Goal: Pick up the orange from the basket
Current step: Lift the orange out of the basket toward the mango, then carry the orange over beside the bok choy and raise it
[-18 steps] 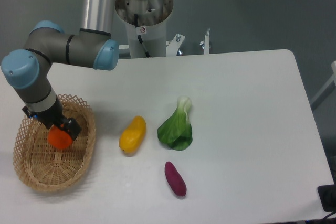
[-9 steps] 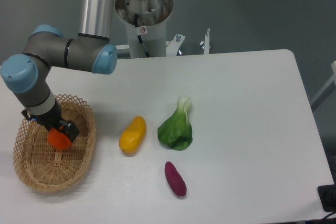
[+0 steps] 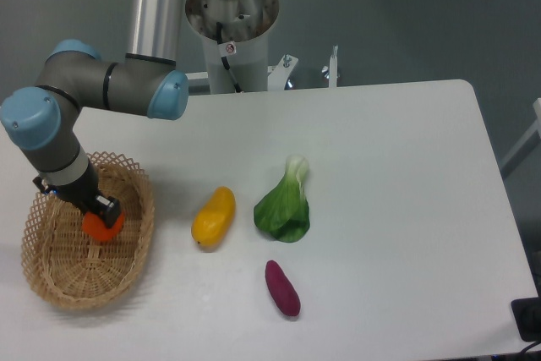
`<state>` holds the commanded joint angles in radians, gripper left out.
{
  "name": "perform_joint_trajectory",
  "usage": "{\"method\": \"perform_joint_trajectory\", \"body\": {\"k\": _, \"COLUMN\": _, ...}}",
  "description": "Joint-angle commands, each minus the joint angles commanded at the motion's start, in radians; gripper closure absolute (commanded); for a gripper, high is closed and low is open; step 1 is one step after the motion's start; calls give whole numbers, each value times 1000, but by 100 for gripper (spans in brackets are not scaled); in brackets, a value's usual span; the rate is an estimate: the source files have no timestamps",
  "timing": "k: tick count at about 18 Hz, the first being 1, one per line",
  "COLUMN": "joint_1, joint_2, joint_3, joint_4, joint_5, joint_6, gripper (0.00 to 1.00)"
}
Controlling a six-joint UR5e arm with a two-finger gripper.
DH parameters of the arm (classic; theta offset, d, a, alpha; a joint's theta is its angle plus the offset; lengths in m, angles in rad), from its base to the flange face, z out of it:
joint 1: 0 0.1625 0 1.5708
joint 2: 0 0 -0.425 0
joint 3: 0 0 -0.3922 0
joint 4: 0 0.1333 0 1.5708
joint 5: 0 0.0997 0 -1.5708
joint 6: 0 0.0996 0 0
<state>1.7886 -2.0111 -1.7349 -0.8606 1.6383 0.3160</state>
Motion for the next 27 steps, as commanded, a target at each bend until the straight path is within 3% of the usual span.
{"method": "perform_joint_trajectory", "body": {"k": 8, "joint_1": 29, "joint_2": 64, "joint_3": 135, "joint_4": -20, "joint_5": -2, "joint_6": 15, "gripper": 56}}
{"method": "perform_joint_trajectory", "body": {"k": 13, "joint_1": 152, "joint_2": 144, "joint_3": 141, "joint_4": -37, "joint_5": -2, "joint_6": 161, "gripper": 56}}
{"method": "perform_joint_trajectory", "body": {"k": 17, "joint_1": 285, "joint_2": 196, "joint_3": 140, "joint_4": -120, "joint_5": -8, "joint_6": 317, "gripper": 56}}
{"method": "perform_joint_trajectory", "body": {"k": 22, "joint_1": 484, "joint_2": 210, "joint_3": 138, "joint_4": -155, "joint_5": -61, "joint_6": 521, "gripper": 56}}
{"method": "perform_joint_trajectory", "body": {"k": 27, "joint_1": 574, "joint_2": 210, "joint_3": 144, "joint_4": -153, "joint_5": -104, "joint_6": 609, "gripper": 56}}
